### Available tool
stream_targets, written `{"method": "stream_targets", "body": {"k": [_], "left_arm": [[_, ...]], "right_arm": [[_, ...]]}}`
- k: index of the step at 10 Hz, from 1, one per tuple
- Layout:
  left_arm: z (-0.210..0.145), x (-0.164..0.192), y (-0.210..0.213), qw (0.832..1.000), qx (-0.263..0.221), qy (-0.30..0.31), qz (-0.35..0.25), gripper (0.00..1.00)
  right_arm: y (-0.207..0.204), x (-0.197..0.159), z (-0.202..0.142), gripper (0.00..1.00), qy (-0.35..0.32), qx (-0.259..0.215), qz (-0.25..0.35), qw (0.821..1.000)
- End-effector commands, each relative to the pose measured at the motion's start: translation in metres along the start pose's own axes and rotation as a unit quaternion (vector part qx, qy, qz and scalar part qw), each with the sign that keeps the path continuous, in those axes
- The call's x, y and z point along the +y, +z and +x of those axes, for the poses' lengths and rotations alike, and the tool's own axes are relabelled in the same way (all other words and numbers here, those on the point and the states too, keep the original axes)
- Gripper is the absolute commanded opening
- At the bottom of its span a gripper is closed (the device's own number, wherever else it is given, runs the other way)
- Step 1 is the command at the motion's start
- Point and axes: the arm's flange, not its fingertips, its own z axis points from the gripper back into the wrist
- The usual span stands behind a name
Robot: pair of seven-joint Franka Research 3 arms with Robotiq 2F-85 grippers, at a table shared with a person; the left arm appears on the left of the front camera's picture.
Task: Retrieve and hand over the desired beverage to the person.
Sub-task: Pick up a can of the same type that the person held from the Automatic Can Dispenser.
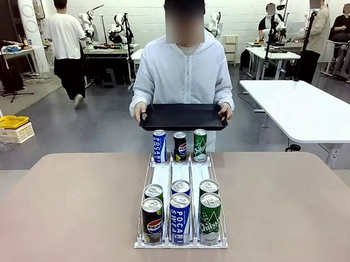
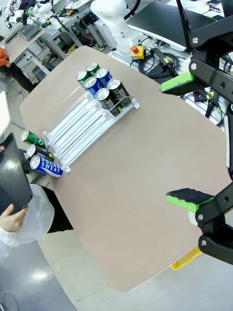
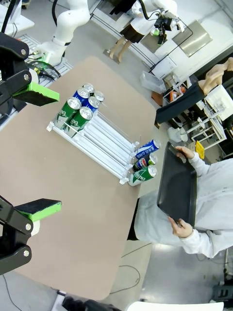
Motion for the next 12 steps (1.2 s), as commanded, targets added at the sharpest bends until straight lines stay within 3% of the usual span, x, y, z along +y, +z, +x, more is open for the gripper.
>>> {"method": "stream_targets", "body": {"k": [1, 2, 3, 5, 8, 10, 12], "left_arm": [[0.001, 0.001, 0.002, 1.000, -0.008, -0.012, -0.008, 1.00], [0.000, 0.000, 0.000, 1.000, 0.000, 0.000, 0.000, 1.00], [0.016, -0.026, -0.022, 0.999, 0.035, -0.033, -0.006, 1.00], [0.058, -0.120, -0.076, 0.989, 0.127, -0.063, 0.031, 1.00], [0.091, -0.231, -0.154, 0.954, 0.265, -0.005, 0.143, 1.00], [0.086, -0.293, -0.212, 0.933, 0.306, 0.046, 0.183, 1.00], [0.070, -0.322, -0.267, 0.922, 0.285, 0.081, 0.248, 1.00]], "right_arm": [[0.000, -0.002, 0.004, 1.00, 0.007, -0.006, 0.011, 1.000], [0.000, -0.002, 0.004, 1.00, 0.007, -0.006, 0.011, 1.000], [0.000, -0.002, 0.004, 1.00, 0.007, -0.006, 0.011, 1.000], [0.000, -0.002, 0.004, 1.00, 0.007, -0.006, 0.011, 1.000], [0.000, -0.002, 0.004, 1.00, 0.007, -0.006, 0.011, 1.000], [0.000, -0.002, 0.004, 1.00, 0.007, -0.006, 0.011, 1.000], [0.000, -0.002, 0.004, 1.00, 0.007, -0.006, 0.011, 1.000]]}}
